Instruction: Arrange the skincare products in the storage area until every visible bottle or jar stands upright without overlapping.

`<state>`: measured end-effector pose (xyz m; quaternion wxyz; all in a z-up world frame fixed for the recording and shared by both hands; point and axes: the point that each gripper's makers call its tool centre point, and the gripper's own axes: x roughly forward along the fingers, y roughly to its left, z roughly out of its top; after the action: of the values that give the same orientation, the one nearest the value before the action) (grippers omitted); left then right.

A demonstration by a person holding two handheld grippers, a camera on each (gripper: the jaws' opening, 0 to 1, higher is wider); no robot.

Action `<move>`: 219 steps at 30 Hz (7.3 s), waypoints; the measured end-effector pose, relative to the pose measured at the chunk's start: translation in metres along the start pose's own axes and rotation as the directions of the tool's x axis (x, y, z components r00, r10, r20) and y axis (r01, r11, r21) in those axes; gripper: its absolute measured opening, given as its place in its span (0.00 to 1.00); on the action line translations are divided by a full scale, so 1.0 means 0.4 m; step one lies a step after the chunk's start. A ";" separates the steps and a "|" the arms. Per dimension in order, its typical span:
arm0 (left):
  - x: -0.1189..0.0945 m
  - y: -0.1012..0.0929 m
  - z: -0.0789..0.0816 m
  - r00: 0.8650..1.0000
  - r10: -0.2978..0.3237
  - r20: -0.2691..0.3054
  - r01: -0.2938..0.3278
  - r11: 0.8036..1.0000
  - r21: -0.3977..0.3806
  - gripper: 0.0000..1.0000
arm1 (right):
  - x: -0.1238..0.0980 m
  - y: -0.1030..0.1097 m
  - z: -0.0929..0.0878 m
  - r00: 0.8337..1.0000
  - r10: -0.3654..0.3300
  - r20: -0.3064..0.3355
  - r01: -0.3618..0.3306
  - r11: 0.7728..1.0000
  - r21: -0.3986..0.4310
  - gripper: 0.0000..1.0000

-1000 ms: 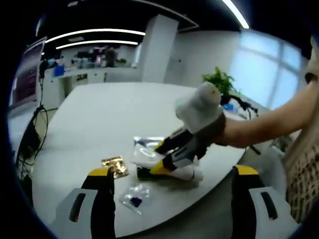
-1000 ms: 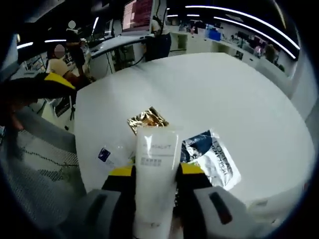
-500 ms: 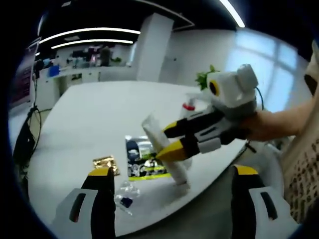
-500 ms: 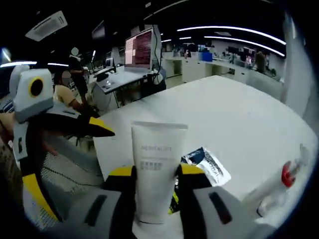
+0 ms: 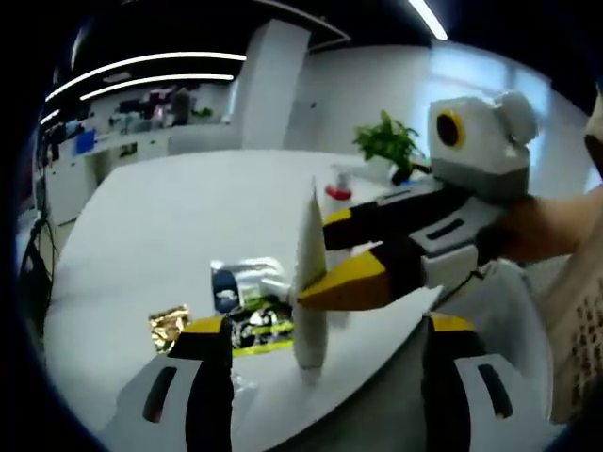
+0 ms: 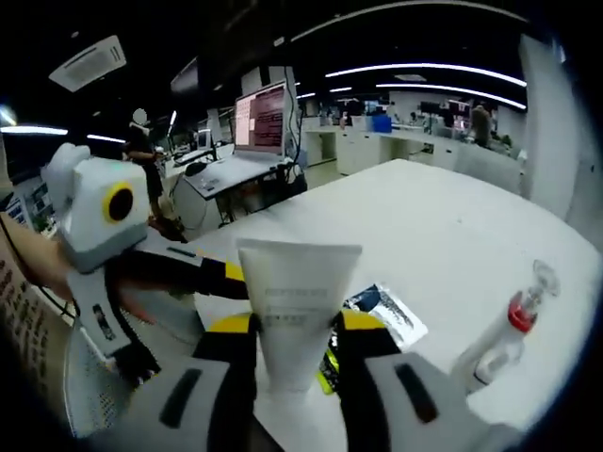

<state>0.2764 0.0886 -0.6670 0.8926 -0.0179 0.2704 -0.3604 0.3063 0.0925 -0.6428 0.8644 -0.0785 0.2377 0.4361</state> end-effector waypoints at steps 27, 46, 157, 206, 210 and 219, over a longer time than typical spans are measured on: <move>0.069 -0.066 0.112 0.997 -0.075 0.030 0.068 0.982 0.174 0.27 | -0.129 -0.056 0.085 0.980 -0.157 0.121 0.155 0.988 0.023 0.32; 0.140 -0.094 0.160 0.983 -0.185 -0.011 0.182 0.950 0.254 0.14 | -0.165 -0.121 0.086 0.960 -0.234 0.157 0.226 0.972 0.071 0.33; 0.487 0.028 0.172 0.828 -0.440 -0.347 0.561 0.661 0.499 0.15 | -0.241 -0.338 -0.140 0.923 -0.377 0.081 0.347 0.903 0.255 0.68; 0.228 0.070 0.144 0.959 -0.233 -0.160 0.268 0.927 0.261 0.65 | -0.282 -0.249 -0.114 0.936 -0.334 0.106 0.308 0.929 0.206 0.67; 0.201 0.083 0.143 0.970 -0.206 -0.129 0.231 0.946 0.226 0.71 | -0.284 -0.238 -0.116 0.939 -0.328 0.104 0.303 0.931 0.202 0.67; 0.118 0.088 0.153 0.989 -0.144 -0.044 0.149 0.977 0.155 0.82 | -0.293 -0.220 -0.123 0.942 -0.320 0.100 0.296 0.934 0.202 0.67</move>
<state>0.3569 0.0737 -0.6451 0.8576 0.0390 0.2535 -0.4459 0.2998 -0.0618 -0.6358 0.9393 -0.0058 0.2041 0.2756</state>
